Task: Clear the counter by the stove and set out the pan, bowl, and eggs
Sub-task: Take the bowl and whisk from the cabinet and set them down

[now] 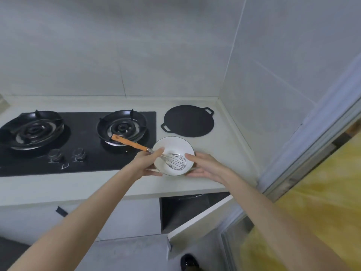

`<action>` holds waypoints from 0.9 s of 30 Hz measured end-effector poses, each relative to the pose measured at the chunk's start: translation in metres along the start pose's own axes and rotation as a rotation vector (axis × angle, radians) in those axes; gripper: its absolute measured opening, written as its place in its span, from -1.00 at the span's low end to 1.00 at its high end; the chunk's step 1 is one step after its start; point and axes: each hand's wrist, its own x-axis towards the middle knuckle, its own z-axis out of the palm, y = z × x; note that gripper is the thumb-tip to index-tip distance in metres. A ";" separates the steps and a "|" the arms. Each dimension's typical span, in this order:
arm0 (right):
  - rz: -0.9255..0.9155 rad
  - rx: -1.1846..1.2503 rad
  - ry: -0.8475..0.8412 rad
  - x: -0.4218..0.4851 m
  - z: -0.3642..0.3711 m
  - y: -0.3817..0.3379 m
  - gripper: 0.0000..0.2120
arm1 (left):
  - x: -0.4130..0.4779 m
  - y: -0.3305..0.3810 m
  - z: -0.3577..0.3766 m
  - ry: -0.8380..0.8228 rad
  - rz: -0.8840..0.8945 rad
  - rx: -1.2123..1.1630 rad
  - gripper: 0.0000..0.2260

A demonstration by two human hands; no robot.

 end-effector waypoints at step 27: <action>0.254 -0.080 -0.126 0.242 -0.091 -0.028 -0.74 | 0.198 0.031 0.029 0.077 -0.216 -0.234 -0.45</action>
